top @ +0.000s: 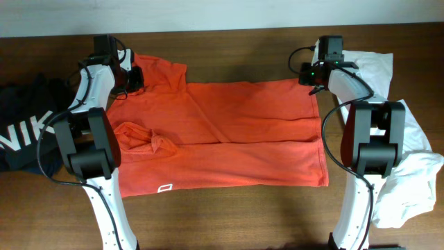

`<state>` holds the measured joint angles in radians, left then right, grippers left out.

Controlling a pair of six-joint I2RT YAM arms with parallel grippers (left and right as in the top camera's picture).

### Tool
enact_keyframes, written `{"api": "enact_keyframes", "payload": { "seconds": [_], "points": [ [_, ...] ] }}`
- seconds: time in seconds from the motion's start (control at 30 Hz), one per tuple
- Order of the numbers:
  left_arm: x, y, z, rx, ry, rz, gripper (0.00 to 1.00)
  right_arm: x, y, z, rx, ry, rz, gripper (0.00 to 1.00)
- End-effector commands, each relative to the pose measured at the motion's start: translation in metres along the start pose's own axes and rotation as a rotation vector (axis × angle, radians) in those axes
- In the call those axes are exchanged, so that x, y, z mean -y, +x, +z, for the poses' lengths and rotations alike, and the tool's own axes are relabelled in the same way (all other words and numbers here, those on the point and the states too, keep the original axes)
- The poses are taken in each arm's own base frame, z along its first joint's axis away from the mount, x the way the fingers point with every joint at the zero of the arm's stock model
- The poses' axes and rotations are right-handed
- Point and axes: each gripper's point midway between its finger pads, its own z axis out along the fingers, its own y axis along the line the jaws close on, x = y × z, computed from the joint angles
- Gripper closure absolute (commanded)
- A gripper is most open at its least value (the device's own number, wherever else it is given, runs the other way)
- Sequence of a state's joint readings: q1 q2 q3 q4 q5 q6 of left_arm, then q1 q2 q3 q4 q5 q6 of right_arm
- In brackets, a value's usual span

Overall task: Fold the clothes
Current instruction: 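Grasp the top right corner with the right gripper and pull outward, then lift the top edge with both grippers and fold it down over the bottom half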

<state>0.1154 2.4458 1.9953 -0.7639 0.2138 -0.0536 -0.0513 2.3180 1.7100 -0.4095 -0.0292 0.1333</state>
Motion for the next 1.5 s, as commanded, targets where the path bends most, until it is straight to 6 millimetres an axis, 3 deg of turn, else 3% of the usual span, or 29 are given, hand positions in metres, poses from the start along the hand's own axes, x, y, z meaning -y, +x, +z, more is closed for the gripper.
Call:
{"api": "enact_keyframes", "payload": {
  "seconds": [0.0, 0.17, 0.33, 0.4, 0.5, 0.63, 0.77, 0.9, 1.2, 1.3, 1.47],
  "points": [
    [-0.007, 0.019, 0.01, -0.06, -0.013, -0.025, 1.0, 0.005, 0.014, 0.007, -0.04, 0.037, 0.002, 0.75],
    [-0.007, 0.019, 0.01, -0.06, -0.013, -0.025, 1.0, -0.003, 0.021, 0.007, -0.071, -0.012, 0.004, 0.96],
    [-0.006, 0.013, 0.001, -0.039, -0.012, -0.021, 1.0, -0.001, 0.01, -0.004, -0.053, -0.011, 0.009, 0.96],
    [-0.001, -0.001, -0.022, 0.012, -0.014, -0.011, 1.0, 0.003, -0.01, -0.028, -0.036, -0.007, 0.02, 0.96],
    [0.005, -0.007, -0.049, 0.035, -0.012, -0.007, 1.0, 0.005, -0.019, -0.055, -0.078, 0.003, 0.029, 0.96],
    [0.0, 0.001, -0.09, 0.012, -0.066, -0.02, 1.0, 0.008, -0.006, -0.103, -0.243, 0.026, 0.043, 0.96],
    [-0.012, 0.005, -0.132, 0.021, -0.08, -0.093, 1.0, 0.009, 0.012, -0.134, -0.364, 0.042, 0.049, 0.96],
    [-0.019, 0.033, -0.147, -0.078, -0.091, -0.133, 1.0, 0.018, 0.039, -0.149, -0.492, 0.058, 0.072, 0.96],
    [-0.012, 0.106, -0.163, -0.382, -0.1, -0.189, 1.0, 0.03, 0.087, -0.185, -0.74, 0.013, 0.072, 0.96],
    [-0.01, 0.125, -0.172, -0.466, -0.101, -0.193, 1.0, 0.031, 0.096, -0.186, -0.777, 0.012, 0.059, 0.96],
    [-0.012, 0.148, -0.185, -0.574, -0.126, -0.175, 1.0, 0.031, 0.128, -0.191, -0.881, 0.012, 0.071, 0.96]
  ]
}}
